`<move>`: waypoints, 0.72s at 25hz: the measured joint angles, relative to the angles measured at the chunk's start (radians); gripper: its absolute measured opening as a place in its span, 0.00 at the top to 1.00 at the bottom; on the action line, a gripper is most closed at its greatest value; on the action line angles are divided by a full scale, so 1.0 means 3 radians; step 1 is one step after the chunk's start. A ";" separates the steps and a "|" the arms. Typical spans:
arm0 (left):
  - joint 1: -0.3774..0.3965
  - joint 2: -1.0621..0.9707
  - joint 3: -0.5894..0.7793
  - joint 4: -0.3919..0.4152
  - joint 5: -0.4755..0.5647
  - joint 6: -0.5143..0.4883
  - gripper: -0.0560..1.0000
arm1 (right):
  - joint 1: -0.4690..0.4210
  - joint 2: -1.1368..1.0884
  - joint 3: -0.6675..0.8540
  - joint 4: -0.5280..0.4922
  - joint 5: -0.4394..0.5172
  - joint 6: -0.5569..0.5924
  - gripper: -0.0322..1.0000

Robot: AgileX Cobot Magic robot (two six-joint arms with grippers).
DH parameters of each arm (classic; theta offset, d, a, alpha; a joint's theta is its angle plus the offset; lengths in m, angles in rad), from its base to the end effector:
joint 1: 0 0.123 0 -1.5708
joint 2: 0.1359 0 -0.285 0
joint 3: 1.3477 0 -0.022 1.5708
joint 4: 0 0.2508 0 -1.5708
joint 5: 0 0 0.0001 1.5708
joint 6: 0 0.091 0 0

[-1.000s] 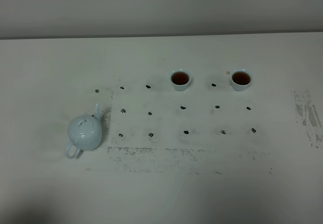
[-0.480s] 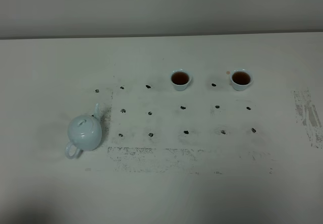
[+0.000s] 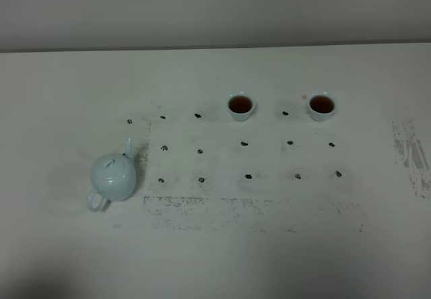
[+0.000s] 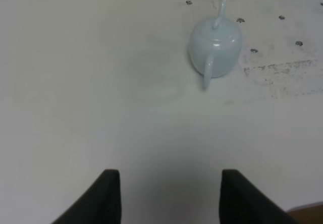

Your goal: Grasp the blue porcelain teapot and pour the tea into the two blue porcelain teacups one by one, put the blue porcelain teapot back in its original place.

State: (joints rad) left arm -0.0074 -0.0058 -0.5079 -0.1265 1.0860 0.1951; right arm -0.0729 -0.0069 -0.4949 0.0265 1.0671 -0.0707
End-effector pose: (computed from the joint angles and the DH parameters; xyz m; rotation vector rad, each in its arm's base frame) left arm -0.0081 -0.0101 0.2779 0.2159 2.0381 -0.0348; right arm -0.0054 0.0025 0.2753 0.0009 2.0491 -0.0577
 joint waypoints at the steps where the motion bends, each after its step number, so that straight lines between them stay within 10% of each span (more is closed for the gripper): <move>1: 0.0000 0.0000 0.0000 0.0000 0.0000 0.0000 0.54 | 0.0000 0.0000 0.0000 0.0000 0.0000 0.0000 0.41; 18: 0.0000 0.0000 0.0000 0.0000 0.0000 0.0000 0.54 | 0.0000 0.0000 0.0000 0.0000 0.0000 0.0000 0.41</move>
State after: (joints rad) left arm -0.0074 -0.0058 -0.5079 -0.1265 1.0860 0.1951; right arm -0.0729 -0.0069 -0.4949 0.0265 1.0671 -0.0707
